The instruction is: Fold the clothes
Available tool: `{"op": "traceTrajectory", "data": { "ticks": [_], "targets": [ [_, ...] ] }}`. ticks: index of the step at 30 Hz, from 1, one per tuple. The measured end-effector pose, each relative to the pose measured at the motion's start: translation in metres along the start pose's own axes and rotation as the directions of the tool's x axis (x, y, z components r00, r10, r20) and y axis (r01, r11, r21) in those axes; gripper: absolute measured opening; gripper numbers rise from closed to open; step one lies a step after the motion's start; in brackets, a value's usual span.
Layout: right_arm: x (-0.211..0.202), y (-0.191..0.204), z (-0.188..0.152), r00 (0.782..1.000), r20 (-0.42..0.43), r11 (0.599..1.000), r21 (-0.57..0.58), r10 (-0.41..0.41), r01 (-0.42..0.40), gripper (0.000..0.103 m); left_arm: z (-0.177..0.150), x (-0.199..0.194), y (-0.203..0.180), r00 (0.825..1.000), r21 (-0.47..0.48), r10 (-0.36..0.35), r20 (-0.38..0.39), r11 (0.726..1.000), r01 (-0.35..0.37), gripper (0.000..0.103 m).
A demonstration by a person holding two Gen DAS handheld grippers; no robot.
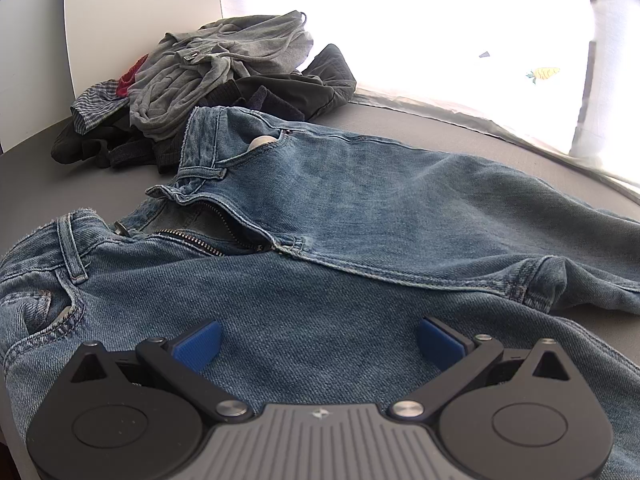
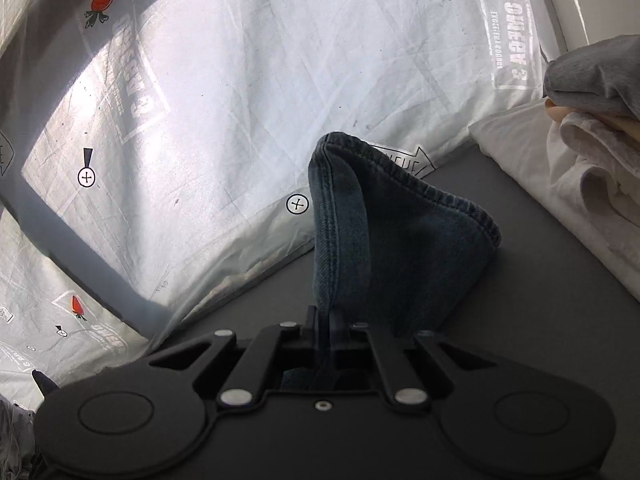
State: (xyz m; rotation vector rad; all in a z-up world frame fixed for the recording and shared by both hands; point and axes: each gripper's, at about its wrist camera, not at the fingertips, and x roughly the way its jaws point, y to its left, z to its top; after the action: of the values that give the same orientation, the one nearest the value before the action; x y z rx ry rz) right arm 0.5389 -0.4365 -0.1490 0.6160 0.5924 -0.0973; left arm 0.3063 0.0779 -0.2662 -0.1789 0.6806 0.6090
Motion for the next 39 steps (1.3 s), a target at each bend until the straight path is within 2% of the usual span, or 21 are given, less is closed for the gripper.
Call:
{"op": "traceTrajectory", "data": {
  "ticks": [4,7,9,11,14,17,18,20,25,29,32,37,39],
  "targets": [
    [-0.058,-0.020,-0.033,0.999,-0.019,0.999,-0.018,-0.048,0.047,0.004,0.000,0.000,0.000,1.000,0.000,0.000,0.000,1.000,0.000,0.103],
    [-0.064,-0.045,-0.067,0.979,-0.145,0.990,-0.029,-0.140,0.137,0.006,0.001,0.000,0.000,1.000,-0.001,0.001,0.000,1.000,-0.001,0.103],
    [-0.062,-0.065,-0.084,0.954,-0.247,0.982,0.039,-0.171,0.186,0.006,0.001,0.000,0.000,1.000,-0.002,0.001,0.000,1.000,-0.001,0.103],
    [-0.069,-0.071,-0.088,0.952,-0.255,0.980,0.059,-0.171,0.192,0.010,0.001,-0.001,0.000,1.000,-0.002,0.001,0.000,1.000,-0.001,0.103],
    [-0.076,-0.057,-0.074,0.956,-0.205,0.978,-0.039,-0.211,0.207,0.017,0.001,-0.001,0.000,1.000,-0.003,0.002,0.000,1.000,-0.002,0.103],
    [-0.082,-0.043,-0.056,0.968,-0.106,0.964,-0.165,-0.226,0.207,0.036,0.001,-0.001,-0.001,1.000,-0.004,0.003,0.000,1.000,-0.003,0.103],
    [-0.078,-0.040,-0.051,0.969,-0.085,0.954,-0.213,-0.232,0.210,0.046,0.001,-0.001,-0.001,1.000,-0.004,0.003,0.000,1.000,-0.003,0.103],
    [-0.069,-0.034,-0.040,0.969,-0.045,0.927,-0.304,-0.242,0.218,0.048,0.001,-0.001,-0.001,1.000,-0.005,0.004,0.000,1.000,-0.004,0.103],
    [-0.023,-0.039,-0.018,0.963,-0.070,0.896,-0.388,-0.261,0.214,0.056,0.001,-0.001,-0.001,1.000,-0.004,0.005,0.000,1.000,-0.005,0.103],
    [0.018,-0.042,0.001,0.961,-0.082,0.881,-0.428,-0.263,0.204,0.056,0.001,-0.001,-0.001,1.000,-0.004,0.006,0.000,1.000,-0.006,0.103],
    [0.047,-0.045,0.011,0.960,-0.091,0.877,-0.437,-0.264,0.200,0.063,0.001,0.000,-0.001,1.000,-0.004,0.008,0.000,1.000,-0.008,0.103],
    [0.081,-0.054,0.020,0.959,-0.123,0.881,-0.439,-0.255,0.178,0.065,0.001,0.000,-0.002,1.000,-0.007,0.012,-0.001,1.000,-0.012,0.103],
    [0.091,-0.062,0.019,0.951,-0.148,0.879,-0.440,-0.272,0.183,0.063,0.001,0.000,-0.002,1.000,-0.008,0.015,-0.001,1.000,-0.015,0.103]
  ]
}}
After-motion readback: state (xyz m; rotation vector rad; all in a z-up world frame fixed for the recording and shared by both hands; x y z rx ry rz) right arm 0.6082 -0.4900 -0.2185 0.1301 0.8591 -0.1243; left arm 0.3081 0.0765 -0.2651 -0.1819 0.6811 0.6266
